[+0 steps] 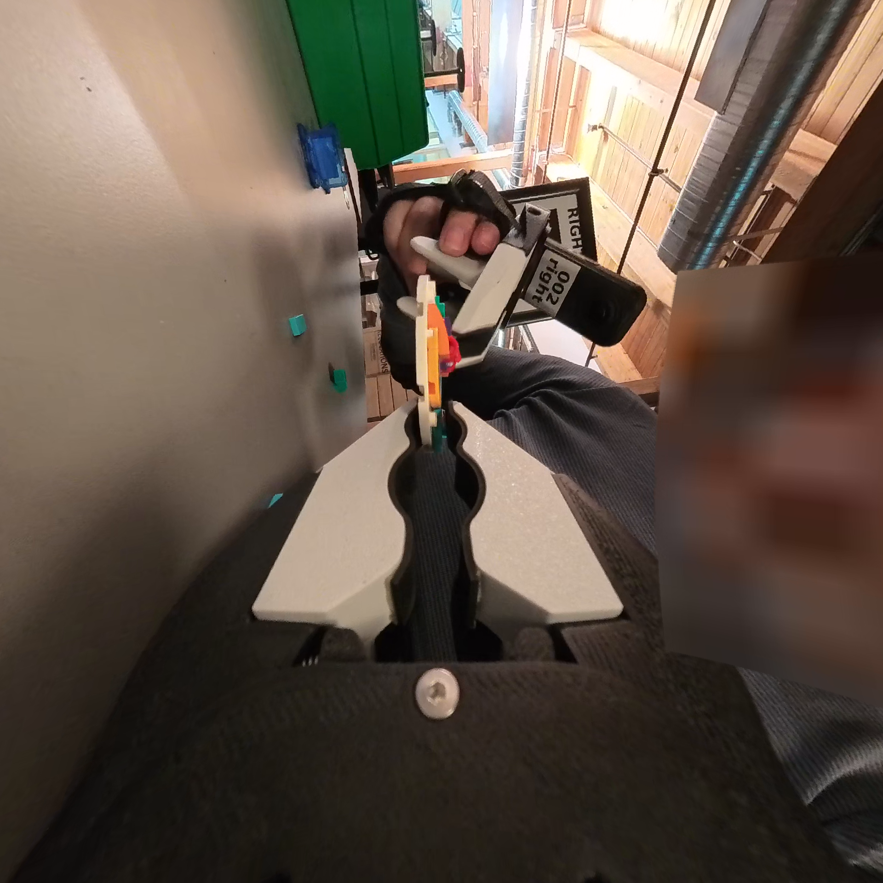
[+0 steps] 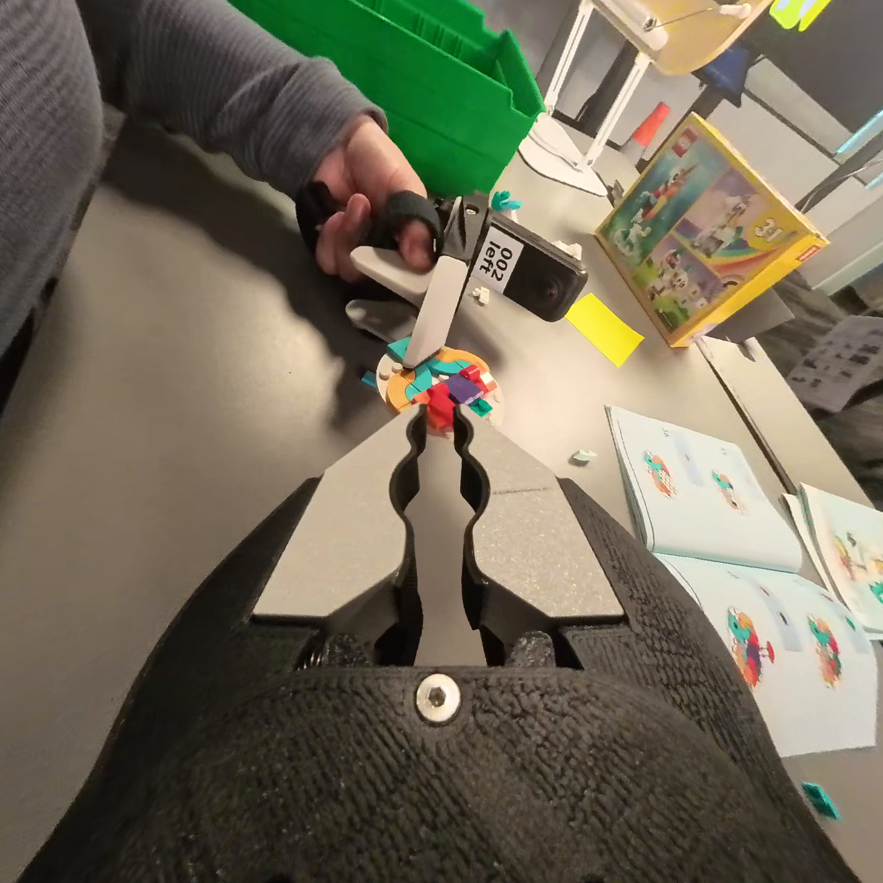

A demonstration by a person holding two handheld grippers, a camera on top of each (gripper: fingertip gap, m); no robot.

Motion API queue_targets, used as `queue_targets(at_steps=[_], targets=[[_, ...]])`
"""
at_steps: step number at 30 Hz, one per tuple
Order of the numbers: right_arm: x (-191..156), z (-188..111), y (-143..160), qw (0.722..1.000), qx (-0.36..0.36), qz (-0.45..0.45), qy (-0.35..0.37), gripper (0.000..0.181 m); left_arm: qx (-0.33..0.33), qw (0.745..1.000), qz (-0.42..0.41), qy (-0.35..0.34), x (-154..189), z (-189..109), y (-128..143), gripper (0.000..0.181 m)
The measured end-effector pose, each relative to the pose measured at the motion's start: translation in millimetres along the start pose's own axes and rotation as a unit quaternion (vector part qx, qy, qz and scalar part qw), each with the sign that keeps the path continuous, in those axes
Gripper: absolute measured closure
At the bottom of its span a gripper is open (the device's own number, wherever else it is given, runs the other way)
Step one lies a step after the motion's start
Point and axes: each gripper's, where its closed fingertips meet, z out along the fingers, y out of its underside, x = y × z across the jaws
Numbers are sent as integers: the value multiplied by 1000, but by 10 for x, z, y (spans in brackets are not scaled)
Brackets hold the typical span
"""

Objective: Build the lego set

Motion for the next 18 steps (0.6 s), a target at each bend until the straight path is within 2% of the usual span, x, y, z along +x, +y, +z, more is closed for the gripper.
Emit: queue_targets(at_steps=[18], targets=[[37, 27, 5, 999, -14, -24, 18, 176, -3, 1000, 0, -2, -6, 5, 9, 174]])
